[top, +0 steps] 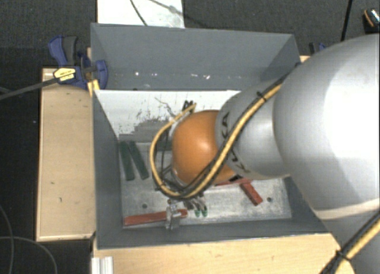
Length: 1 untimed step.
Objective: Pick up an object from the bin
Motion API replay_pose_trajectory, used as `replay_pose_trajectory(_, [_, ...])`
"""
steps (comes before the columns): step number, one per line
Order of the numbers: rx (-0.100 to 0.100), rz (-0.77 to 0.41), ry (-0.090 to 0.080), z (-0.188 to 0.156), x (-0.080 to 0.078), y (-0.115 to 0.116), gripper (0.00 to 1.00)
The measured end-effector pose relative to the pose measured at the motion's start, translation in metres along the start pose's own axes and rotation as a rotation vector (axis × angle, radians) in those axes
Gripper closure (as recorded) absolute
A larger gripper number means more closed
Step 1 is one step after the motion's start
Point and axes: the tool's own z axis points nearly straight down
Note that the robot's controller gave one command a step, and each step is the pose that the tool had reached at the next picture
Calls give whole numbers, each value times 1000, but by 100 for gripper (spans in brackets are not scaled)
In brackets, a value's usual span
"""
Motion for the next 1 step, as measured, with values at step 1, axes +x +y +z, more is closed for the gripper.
replay_pose_trajectory(1, [1, 3, 6, 2, 2, 0, 100])
